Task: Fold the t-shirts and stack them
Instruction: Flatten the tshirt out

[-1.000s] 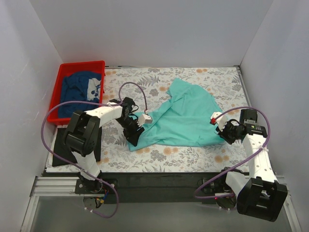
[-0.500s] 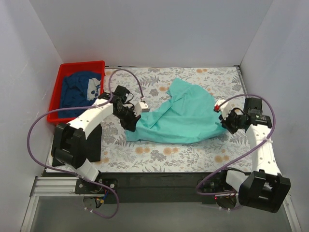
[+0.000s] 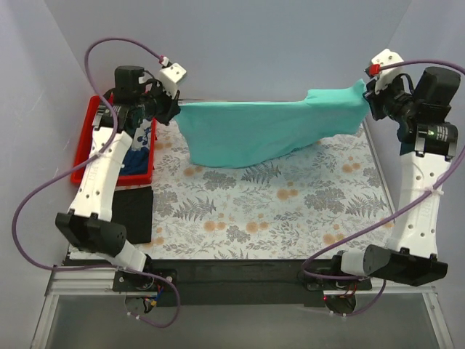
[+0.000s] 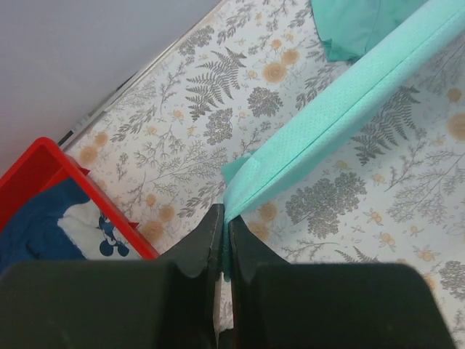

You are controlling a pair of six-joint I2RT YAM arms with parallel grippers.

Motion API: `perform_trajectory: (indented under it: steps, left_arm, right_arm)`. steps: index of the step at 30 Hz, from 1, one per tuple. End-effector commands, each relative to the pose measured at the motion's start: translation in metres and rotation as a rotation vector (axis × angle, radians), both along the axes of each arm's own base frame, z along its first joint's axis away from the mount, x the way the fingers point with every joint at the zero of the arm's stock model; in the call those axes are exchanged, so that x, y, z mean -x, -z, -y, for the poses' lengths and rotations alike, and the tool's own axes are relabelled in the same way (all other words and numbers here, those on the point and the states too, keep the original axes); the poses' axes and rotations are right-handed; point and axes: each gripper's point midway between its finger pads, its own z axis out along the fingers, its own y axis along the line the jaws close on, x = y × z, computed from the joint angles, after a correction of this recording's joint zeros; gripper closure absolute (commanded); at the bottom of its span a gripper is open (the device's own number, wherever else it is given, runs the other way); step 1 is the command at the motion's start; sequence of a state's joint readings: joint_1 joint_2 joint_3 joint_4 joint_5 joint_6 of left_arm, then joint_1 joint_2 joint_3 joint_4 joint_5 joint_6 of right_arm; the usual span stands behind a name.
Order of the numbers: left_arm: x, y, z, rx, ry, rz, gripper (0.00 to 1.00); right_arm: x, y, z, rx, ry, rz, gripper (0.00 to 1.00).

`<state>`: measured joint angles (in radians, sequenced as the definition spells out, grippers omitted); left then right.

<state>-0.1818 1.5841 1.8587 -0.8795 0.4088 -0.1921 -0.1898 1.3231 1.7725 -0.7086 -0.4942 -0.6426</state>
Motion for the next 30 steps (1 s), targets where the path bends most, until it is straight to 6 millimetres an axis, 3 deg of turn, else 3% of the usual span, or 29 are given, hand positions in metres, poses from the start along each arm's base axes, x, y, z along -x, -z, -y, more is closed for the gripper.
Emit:
perform_trajectory:
  steps: [1,3,4,8,11,14,17,21,25,27,28,29,30]
  left_arm:
    - [0.044,-0.084,-0.018,0.132,-0.135,0.226,1.00]
    - [0.061,-0.101,-0.025,0.173,-0.177,0.281,1.00]
    - [0.079,-0.124,-0.032,0.216,-0.208,0.343,1.00]
    - [0.119,-0.178,-0.040,0.315,-0.224,0.504,1.00]
    - [0.139,-0.196,-0.034,0.344,-0.165,0.565,1.00]
    - [0.141,-0.199,-0.028,0.354,-0.123,0.563,1.00]
    - [0.128,-0.190,-0.024,0.331,-0.112,0.545,1.00]
    - [0.097,-0.171,-0.020,0.292,-0.120,0.496,1.00]
    - [0.051,-0.141,-0.010,0.290,-0.125,0.414,1.00]
    - [0.032,-0.135,-0.004,0.296,-0.115,0.404,1.00]
    - [0.012,-0.124,0.000,0.294,-0.114,0.377,1.00]
    - [0.002,-0.138,0.001,0.304,-0.115,0.416,1.00]
    - [-0.011,-0.127,0.003,0.298,-0.121,0.398,1.00]
  right_arm:
    - [0.037,-0.070,0.008,-0.064,0.130,0.210,0.99]
    - [0.065,-0.100,0.006,-0.072,0.153,0.350,0.99]
    - [0.075,-0.111,0.006,-0.076,0.164,0.397,0.99]
    - [0.116,-0.162,0.012,-0.092,0.236,0.596,0.99]
    - [0.132,-0.190,0.013,-0.104,0.254,0.689,0.99]
    - [0.130,-0.202,0.013,-0.099,0.254,0.711,0.99]
    - [0.114,-0.201,0.019,-0.089,0.265,0.695,0.99]
    - [0.083,-0.181,0.018,-0.076,0.231,0.636,0.99]
    - [0.038,-0.145,0.019,-0.088,0.191,0.534,0.99]
    - [0.013,-0.135,0.022,-0.106,0.182,0.508,0.99]
    - [0.006,-0.137,0.023,-0.113,0.182,0.513,0.99]
    - [-0.009,-0.142,0.025,-0.135,0.180,0.520,0.99]
    - [-0.021,-0.134,0.028,-0.137,0.187,0.499,0.99]
